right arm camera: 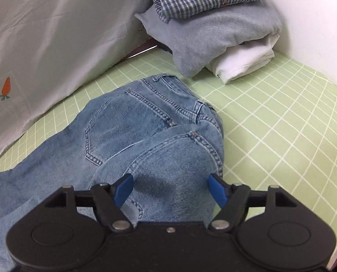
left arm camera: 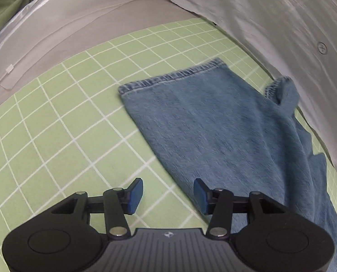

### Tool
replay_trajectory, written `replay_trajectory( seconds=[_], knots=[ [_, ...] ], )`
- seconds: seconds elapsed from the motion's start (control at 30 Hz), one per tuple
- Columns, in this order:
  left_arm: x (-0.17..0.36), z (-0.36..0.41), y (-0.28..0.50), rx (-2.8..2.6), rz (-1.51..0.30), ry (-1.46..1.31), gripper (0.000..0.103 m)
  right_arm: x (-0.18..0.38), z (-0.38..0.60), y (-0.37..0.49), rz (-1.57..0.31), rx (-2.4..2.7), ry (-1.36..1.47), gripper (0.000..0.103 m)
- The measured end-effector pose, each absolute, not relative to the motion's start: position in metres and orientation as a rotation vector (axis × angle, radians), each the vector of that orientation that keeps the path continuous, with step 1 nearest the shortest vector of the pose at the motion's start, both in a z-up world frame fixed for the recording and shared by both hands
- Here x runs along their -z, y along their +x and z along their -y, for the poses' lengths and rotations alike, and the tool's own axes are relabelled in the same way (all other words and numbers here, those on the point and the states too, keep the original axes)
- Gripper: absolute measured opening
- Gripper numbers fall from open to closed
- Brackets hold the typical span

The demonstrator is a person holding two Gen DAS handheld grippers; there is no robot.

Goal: Fold clothes
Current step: 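Grasp the leg hem with the left gripper and pull it straight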

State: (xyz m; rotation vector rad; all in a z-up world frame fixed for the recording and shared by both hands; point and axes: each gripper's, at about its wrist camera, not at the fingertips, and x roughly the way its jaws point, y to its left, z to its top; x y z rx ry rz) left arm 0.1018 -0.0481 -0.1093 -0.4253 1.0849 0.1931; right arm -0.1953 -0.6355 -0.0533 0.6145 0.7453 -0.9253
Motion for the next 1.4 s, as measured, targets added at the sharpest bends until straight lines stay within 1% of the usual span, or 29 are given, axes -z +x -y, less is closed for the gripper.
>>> replay_trajectory(
  seconds=[0.07, 0.17, 0.3, 0.37, 0.43, 0.5, 0.53, 0.57, 0.63, 0.73, 0.87, 1.23, 1.3, 1.37, 1.4],
  knots=[
    [0.111, 0.044, 0.111, -0.205, -1.08, -0.426, 0.06, 0.051, 0.635, -0.192, -0.744, 0.932, 0.62, 0.079],
    [0.112, 0.039, 0.128, -0.226, -1.076, -0.41, 0.064, 0.047, 0.634, -0.188, -0.743, 0.943, 0.62, 0.08],
    [0.117, 0.035, 0.148, -0.262, -1.076, -0.381, 0.065, 0.048, 0.632, -0.181, -0.757, 0.955, 0.636, 0.083],
    [0.119, 0.034, 0.157, -0.264, -1.063, -0.366, 0.067, 0.05, 0.628, -0.174, -0.768, 0.965, 0.63, 0.084],
    [0.119, 0.032, 0.16, -0.265, -1.047, -0.345, 0.066, 0.05, 0.624, -0.167, -0.79, 0.967, 0.603, 0.085],
    [0.12, 0.031, 0.164, -0.266, -1.032, -0.325, 0.059, 0.05, 0.62, -0.159, -0.814, 0.963, 0.572, 0.085],
    [0.12, 0.03, 0.165, -0.266, -1.024, -0.314, 0.044, 0.05, 0.619, -0.157, -0.821, 0.963, 0.562, 0.085],
    [0.12, 0.029, 0.167, -0.266, -1.016, -0.304, 0.023, 0.049, 0.618, -0.155, -0.825, 0.964, 0.557, 0.085],
    [0.121, 0.028, 0.17, -0.267, -1.0, -0.283, 0.01, 0.049, 0.616, -0.153, -0.83, 0.971, 0.551, 0.085],
    [0.12, 0.019, 0.165, -0.242, -1.002, -0.322, 0.006, 0.048, 0.611, -0.153, -0.839, 0.968, 0.534, 0.085],
    [0.119, 0.006, 0.146, -0.246, -1.011, -0.358, 0.005, 0.044, 0.602, -0.154, -0.847, 0.948, 0.493, 0.085],
    [0.118, -0.054, 0.05, -0.321, -1.038, -0.417, 0.005, 0.033, 0.557, -0.175, -0.835, 0.869, 0.495, 0.085],
    [0.116, -0.063, 0.038, -0.335, -1.043, -0.375, 0.005, 0.032, 0.547, -0.179, -0.839, 0.859, 0.508, 0.085],
    [0.117, -0.075, 0.028, -0.39, -1.055, -0.301, 0.0, 0.033, 0.536, -0.184, -0.844, 0.852, 0.521, 0.085],
    [0.117, -0.08, 0.023, -0.418, -1.06, -0.263, 0.0, 0.033, 0.53, -0.185, -0.847, 0.85, 0.523, 0.085]
  ],
)
